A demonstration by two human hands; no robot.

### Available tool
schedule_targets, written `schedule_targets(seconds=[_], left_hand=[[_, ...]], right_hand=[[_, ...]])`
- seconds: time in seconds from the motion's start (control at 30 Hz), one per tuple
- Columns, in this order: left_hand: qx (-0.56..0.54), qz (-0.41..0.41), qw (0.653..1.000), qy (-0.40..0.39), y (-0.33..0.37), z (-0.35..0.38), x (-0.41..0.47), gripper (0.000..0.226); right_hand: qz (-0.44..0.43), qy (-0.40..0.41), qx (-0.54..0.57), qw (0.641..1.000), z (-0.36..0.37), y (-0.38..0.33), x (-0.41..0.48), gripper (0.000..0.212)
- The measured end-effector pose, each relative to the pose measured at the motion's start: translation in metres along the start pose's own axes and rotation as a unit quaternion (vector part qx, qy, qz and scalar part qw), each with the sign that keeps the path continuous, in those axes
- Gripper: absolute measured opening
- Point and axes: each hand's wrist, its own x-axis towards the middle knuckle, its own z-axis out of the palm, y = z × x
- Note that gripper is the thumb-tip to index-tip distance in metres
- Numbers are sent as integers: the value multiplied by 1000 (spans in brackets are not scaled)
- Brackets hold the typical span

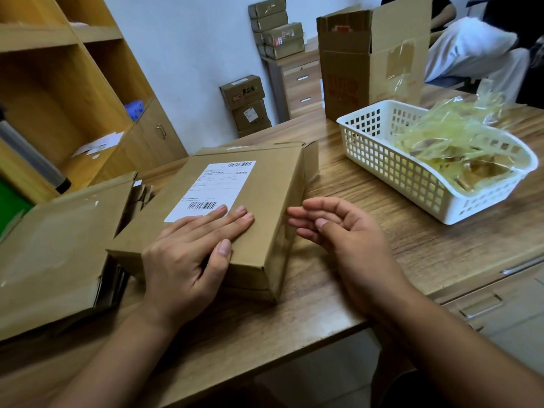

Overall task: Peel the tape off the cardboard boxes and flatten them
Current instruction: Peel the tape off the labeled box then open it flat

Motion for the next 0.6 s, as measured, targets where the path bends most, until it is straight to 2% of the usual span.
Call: schedule_targets(seconds=[0.37, 0.6], left_hand=[[1, 0, 1000, 6, 2, 0, 0, 40], [5, -6, 1000, 3, 3, 0, 1, 40]], right_hand=[[20, -39, 2, 999, 0, -5, -5, 30], [15, -6, 6, 1000, 0, -3, -2, 27]])
